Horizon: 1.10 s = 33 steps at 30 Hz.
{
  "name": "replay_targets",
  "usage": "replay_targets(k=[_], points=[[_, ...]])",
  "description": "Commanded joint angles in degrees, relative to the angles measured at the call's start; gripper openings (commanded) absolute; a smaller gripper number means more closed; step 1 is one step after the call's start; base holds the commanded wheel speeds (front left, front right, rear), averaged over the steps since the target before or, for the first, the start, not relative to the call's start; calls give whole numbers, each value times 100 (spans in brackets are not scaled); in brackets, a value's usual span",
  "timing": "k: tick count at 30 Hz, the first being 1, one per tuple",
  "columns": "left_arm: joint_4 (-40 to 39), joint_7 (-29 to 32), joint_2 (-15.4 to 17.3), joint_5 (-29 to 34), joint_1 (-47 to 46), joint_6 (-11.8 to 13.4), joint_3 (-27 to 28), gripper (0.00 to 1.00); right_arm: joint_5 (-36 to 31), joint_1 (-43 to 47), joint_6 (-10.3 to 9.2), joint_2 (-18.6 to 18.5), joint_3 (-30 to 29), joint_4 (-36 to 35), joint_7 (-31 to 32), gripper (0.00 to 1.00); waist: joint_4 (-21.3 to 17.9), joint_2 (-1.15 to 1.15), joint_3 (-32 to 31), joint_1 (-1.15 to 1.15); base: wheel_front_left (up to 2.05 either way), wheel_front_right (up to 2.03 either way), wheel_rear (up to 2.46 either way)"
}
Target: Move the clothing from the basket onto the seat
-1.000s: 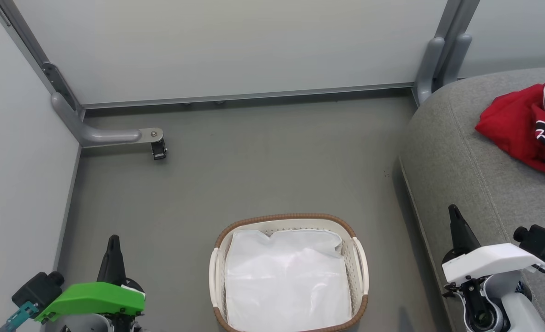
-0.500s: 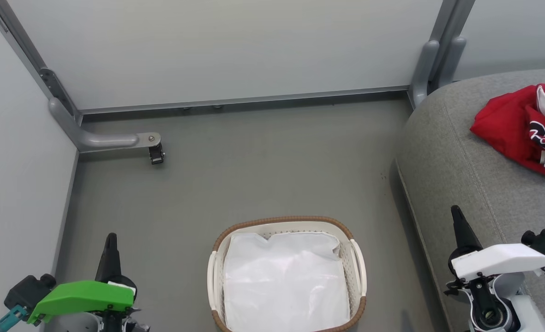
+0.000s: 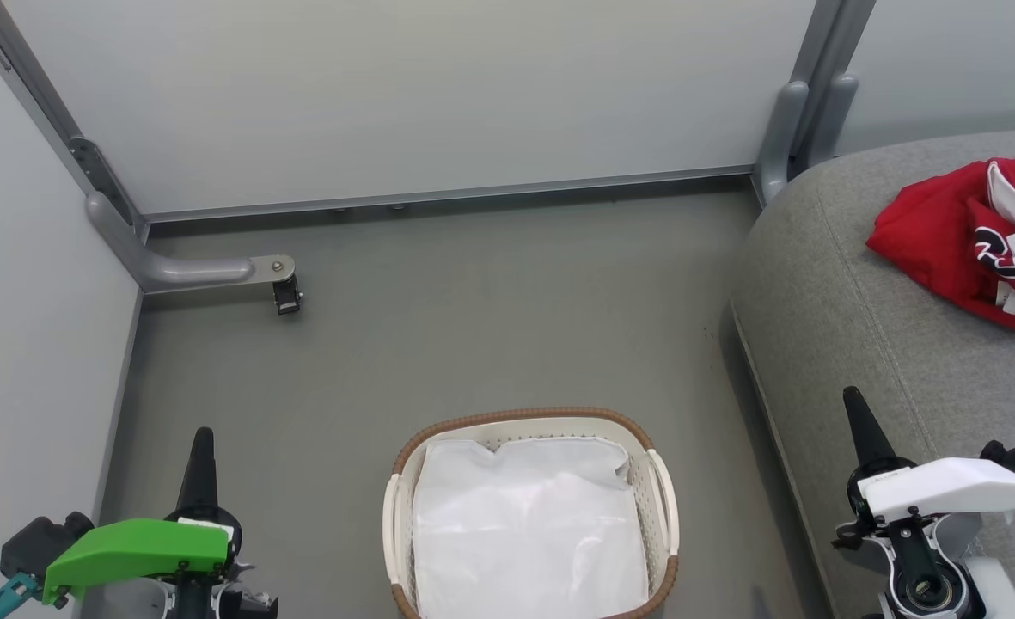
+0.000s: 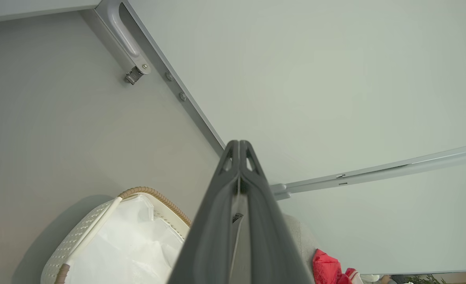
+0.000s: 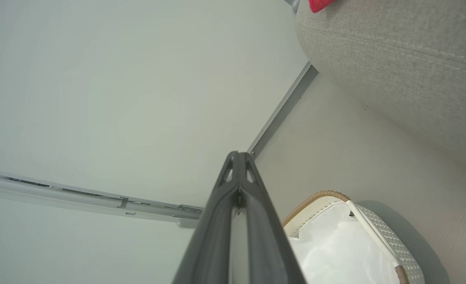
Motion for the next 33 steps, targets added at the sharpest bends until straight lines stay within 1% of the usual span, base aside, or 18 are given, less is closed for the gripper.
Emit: replay_targets(k=[1,33], points=[[-76,44,43,-146,-133,-34,38,0,164,22,-3,-20,-33,-80,43,0,-7,0,-8,0,0,0,0],[-191,453,52,-1675,-179,-97,209,0,1768,134,-2,-2,-189,-216,450,0,-128,0,-145,0,0,0,0]])
